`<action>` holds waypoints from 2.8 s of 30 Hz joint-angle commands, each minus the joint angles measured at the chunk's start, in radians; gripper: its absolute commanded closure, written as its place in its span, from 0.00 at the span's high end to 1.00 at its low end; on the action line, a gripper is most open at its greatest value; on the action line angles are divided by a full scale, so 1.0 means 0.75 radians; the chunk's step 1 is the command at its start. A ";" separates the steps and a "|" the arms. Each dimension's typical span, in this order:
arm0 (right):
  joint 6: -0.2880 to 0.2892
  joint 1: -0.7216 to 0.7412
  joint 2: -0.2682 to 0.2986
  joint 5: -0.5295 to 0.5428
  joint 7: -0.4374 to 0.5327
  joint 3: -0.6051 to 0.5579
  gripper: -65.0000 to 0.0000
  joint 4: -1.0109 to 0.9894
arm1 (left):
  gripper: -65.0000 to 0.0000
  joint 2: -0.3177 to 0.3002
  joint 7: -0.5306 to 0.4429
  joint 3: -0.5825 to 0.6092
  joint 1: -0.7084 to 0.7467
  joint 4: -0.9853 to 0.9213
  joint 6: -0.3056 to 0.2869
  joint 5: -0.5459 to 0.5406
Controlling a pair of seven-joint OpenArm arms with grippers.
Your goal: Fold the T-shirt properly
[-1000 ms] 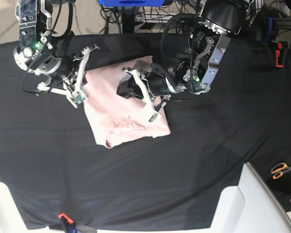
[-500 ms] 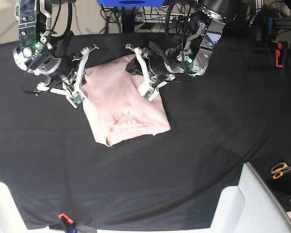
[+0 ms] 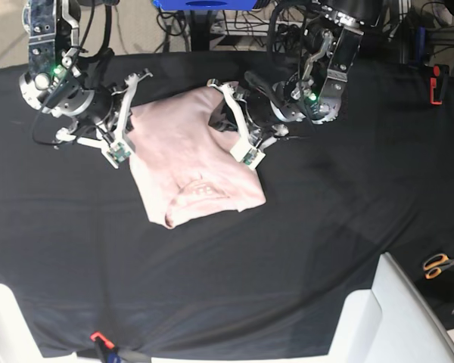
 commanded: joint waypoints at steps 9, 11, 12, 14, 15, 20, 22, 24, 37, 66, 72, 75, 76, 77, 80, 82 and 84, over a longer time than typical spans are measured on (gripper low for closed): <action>0.001 -0.002 0.001 0.011 0.022 0.001 0.00 0.020 | 0.00 -0.018 -0.024 -0.001 -0.023 -0.041 0.108 -0.020; 0.001 -0.018 0.001 0.011 0.028 0.001 0.00 0.020 | 0.00 -0.047 -0.024 -0.001 0.000 -0.035 0.159 -0.020; 0.001 -0.018 0.001 0.011 0.028 0.001 0.00 0.020 | 0.00 -0.055 -0.024 -0.004 0.004 -0.039 0.159 -0.020; 0.001 -0.018 -0.001 0.011 0.028 0.001 0.00 0.017 | 0.00 -0.075 -0.024 -0.004 0.008 -0.043 0.165 -0.020; 0.001 -0.018 -0.001 0.011 0.028 0.001 0.00 0.017 | 0.00 -0.079 -0.024 -0.004 0.008 -0.045 0.165 -0.020; 0.001 -0.018 -0.003 0.013 0.028 -0.003 0.00 0.017 | 0.00 -0.081 -0.024 -0.004 0.028 -0.037 0.165 -0.020; 0.001 -0.018 -0.006 0.015 0.028 -0.005 0.00 0.017 | 0.00 -0.081 -0.024 -0.004 0.037 0.002 0.167 -0.020; 0.001 -0.016 -0.006 0.015 0.028 -0.008 0.00 0.017 | 0.00 -0.081 -0.018 -0.004 0.051 0.071 0.167 -0.022; 0.091 0.090 -0.042 0.019 0.116 -0.012 0.00 -0.163 | 0.00 0.009 -0.022 -0.026 0.051 0.133 0.169 -0.020; 0.081 -0.145 -0.065 -0.105 0.208 0.097 0.00 0.107 | 0.00 -0.143 -0.018 -0.249 0.352 0.476 0.169 -0.018; 0.021 -0.288 -0.065 -0.126 0.196 0.385 0.00 0.103 | 0.00 -0.280 -0.026 -0.386 0.638 0.509 0.169 0.083; 0.017 -0.343 -0.065 -0.126 0.108 0.526 0.00 0.095 | 0.00 -0.278 -0.026 -0.404 0.763 0.509 0.169 0.250; 0.019 -0.366 -0.065 -0.126 0.067 0.565 0.00 0.093 | 0.00 -0.274 -0.026 -0.396 0.808 0.509 0.169 0.306; 0.019 -0.393 -0.065 -0.126 0.036 0.594 0.00 0.091 | 0.00 -0.268 -0.026 -0.380 0.849 0.509 0.169 0.347; 0.019 -0.495 -0.067 -0.124 0.010 0.598 0.00 0.044 | 0.00 -0.223 -0.026 -0.314 0.937 0.485 0.169 0.383; 0.019 -0.542 -0.067 -0.103 0.038 0.539 0.00 -0.070 | 0.00 -0.188 -0.028 -0.274 0.953 0.417 0.169 0.383; 0.019 -0.554 -0.055 -0.062 0.120 0.461 0.00 -0.283 | 0.00 -0.159 -0.091 -0.220 0.927 0.276 0.169 0.388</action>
